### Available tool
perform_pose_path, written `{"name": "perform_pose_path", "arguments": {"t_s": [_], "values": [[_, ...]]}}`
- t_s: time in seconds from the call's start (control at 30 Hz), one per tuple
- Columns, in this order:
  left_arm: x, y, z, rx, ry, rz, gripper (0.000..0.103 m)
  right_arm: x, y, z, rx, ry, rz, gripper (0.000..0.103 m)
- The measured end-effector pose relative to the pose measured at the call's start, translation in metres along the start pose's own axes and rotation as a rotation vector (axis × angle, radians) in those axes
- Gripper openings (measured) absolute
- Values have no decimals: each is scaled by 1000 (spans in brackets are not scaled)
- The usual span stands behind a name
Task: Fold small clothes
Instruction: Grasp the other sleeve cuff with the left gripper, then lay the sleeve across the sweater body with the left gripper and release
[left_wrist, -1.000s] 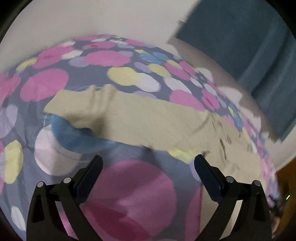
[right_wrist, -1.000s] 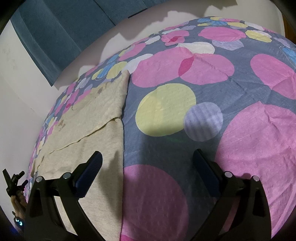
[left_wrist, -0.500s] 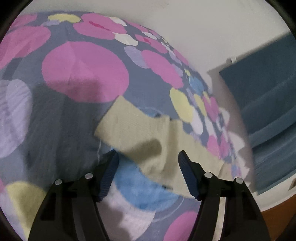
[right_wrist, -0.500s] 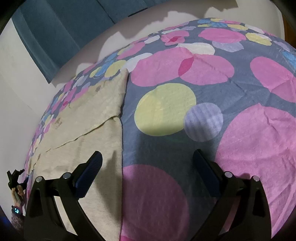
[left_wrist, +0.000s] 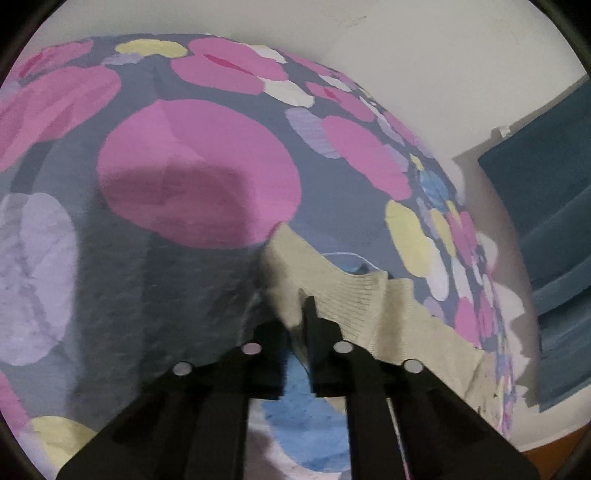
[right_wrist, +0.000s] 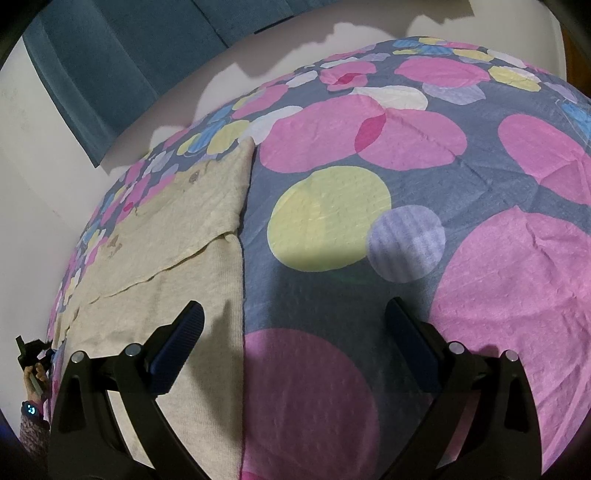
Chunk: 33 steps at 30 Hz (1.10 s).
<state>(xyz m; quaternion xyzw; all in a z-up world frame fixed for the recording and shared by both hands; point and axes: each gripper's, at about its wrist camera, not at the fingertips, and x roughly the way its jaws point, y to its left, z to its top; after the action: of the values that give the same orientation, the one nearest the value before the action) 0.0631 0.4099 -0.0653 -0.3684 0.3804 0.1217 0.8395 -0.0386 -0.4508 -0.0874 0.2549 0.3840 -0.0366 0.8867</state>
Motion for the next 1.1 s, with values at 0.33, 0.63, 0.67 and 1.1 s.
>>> {"name": "perform_pose_path", "arguments": {"t_s": [0.33, 0.63, 0.67, 1.1], "values": [[-52, -14, 9, 92, -164, 95, 5, -1, 0, 0, -1, 0, 1, 99], [-55, -132, -19, 296, -177, 17, 5, 0, 0, 0, 0, -1, 1, 99], [-56, -153, -27, 335, -176, -5, 5, 0, 0, 0, 1, -1, 2, 99], [-25, -373, -186, 737, -27, -279, 5, -2, -1, 1, 24, -10, 25, 100]]}}
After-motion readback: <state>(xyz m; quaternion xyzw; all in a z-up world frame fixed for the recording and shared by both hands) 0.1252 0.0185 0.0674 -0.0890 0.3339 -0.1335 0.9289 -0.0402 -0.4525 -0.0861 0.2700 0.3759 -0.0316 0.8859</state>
